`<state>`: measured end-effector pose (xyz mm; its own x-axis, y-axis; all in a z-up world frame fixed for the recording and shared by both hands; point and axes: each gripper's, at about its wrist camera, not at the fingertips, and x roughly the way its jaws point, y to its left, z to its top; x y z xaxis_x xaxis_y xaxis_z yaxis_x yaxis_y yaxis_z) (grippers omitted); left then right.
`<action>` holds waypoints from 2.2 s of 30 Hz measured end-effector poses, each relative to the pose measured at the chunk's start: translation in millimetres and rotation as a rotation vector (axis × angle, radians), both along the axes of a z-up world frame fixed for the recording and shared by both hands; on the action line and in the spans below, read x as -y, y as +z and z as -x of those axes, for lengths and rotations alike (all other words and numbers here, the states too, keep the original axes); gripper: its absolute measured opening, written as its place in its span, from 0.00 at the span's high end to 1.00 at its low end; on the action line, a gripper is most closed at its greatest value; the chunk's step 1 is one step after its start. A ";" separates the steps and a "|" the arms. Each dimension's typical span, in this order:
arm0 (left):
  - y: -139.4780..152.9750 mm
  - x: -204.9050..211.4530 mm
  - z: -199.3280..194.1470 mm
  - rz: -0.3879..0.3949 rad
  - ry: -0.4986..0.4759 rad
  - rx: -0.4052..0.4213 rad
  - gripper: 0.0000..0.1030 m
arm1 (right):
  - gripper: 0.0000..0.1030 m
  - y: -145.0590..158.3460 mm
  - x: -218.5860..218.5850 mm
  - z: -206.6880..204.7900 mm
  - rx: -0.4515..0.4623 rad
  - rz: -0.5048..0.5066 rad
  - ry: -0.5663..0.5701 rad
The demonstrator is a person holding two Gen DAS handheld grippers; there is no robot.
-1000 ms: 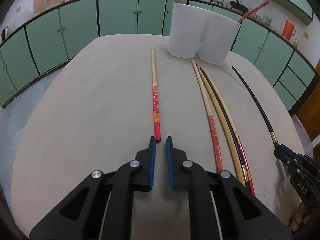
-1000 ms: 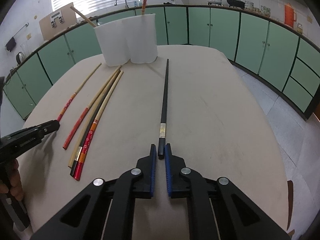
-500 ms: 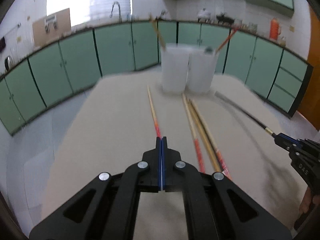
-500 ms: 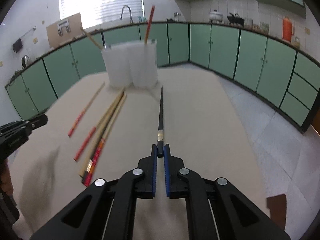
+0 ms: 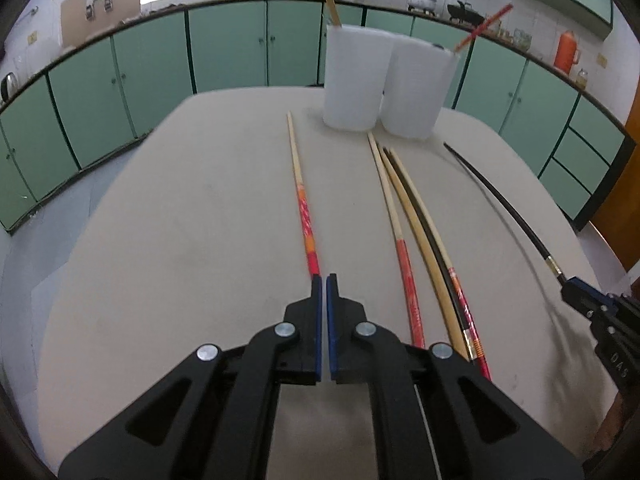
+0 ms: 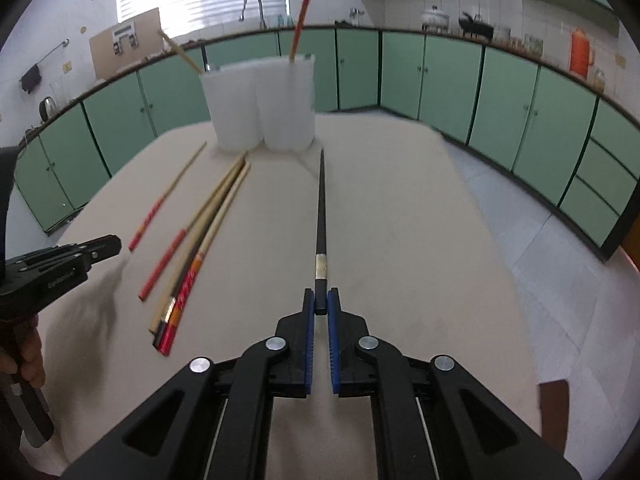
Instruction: Organize utensils
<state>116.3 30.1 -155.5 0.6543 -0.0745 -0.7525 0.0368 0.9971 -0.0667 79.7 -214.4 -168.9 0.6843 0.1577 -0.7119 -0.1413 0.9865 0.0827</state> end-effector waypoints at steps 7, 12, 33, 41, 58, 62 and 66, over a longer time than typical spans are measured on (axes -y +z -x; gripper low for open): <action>-10.6 5.4 -10.5 -0.005 0.001 -0.038 0.84 | 0.94 -9.7 -2.3 -3.9 -0.018 -0.012 0.007; -9.0 5.0 -14.3 -0.005 0.003 -0.039 0.87 | 0.94 -13.7 -3.1 -5.5 -0.029 -0.018 0.013; 2.0 -10.7 -6.4 0.087 0.026 -0.020 0.85 | 0.94 -13.5 -6.5 -3.5 -0.026 -0.007 0.026; -10.8 -2.8 -27.1 0.031 0.043 -0.044 0.74 | 0.94 -15.0 -1.3 -7.3 -0.031 -0.037 0.030; 12.8 1.7 -0.2 -0.003 0.013 0.018 0.95 | 0.94 3.7 -2.3 -0.1 0.045 -0.010 0.028; 45.5 -3.6 18.6 -0.036 0.012 0.107 0.95 | 0.94 26.5 -0.7 4.3 0.108 0.003 0.025; 89.8 -7.8 32.1 -0.038 0.006 0.232 0.95 | 0.94 52.8 3.2 5.1 0.169 0.014 0.028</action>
<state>84.2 37.9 -65.8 0.8104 -0.0451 -0.5842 0.0413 0.9990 -0.0198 74.6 -217.5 -116.1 0.7899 0.1692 -0.5894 -0.1797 0.9829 0.0412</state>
